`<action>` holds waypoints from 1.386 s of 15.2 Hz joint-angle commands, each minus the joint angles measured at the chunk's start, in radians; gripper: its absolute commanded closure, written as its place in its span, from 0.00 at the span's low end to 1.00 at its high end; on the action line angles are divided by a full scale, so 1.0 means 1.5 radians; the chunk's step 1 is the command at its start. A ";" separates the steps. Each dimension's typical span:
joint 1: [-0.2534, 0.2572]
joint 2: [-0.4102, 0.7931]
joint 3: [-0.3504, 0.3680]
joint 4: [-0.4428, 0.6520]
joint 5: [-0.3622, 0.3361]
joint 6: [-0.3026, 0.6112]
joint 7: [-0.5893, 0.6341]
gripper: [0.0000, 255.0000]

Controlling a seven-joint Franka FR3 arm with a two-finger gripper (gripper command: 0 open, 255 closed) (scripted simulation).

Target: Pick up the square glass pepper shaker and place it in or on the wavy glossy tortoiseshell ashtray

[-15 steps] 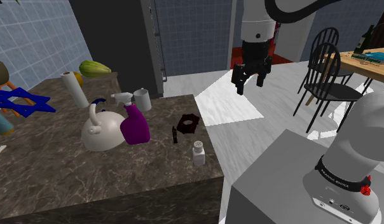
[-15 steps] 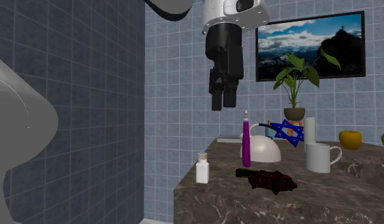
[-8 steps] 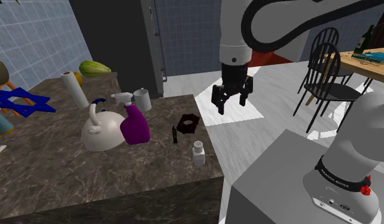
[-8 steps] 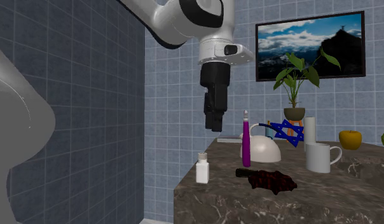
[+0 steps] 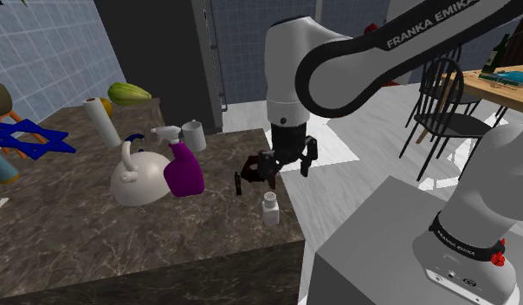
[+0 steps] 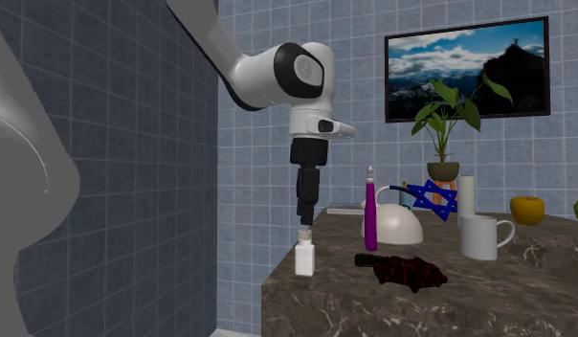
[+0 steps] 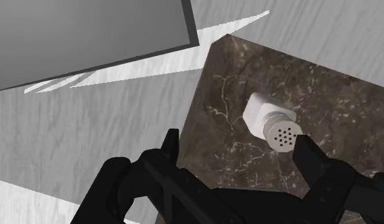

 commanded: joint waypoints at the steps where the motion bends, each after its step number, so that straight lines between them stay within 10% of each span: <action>1: 0.002 0.040 0.020 0.015 -0.003 0.028 0.029 0.00; 19: 0.007 0.149 0.059 0.011 -0.036 0.139 0.090 0.00; 20: 0.007 0.149 0.059 0.011 -0.036 0.139 0.090 1.00; 21: 0.007 0.149 0.059 0.011 -0.036 0.139 0.090 1.00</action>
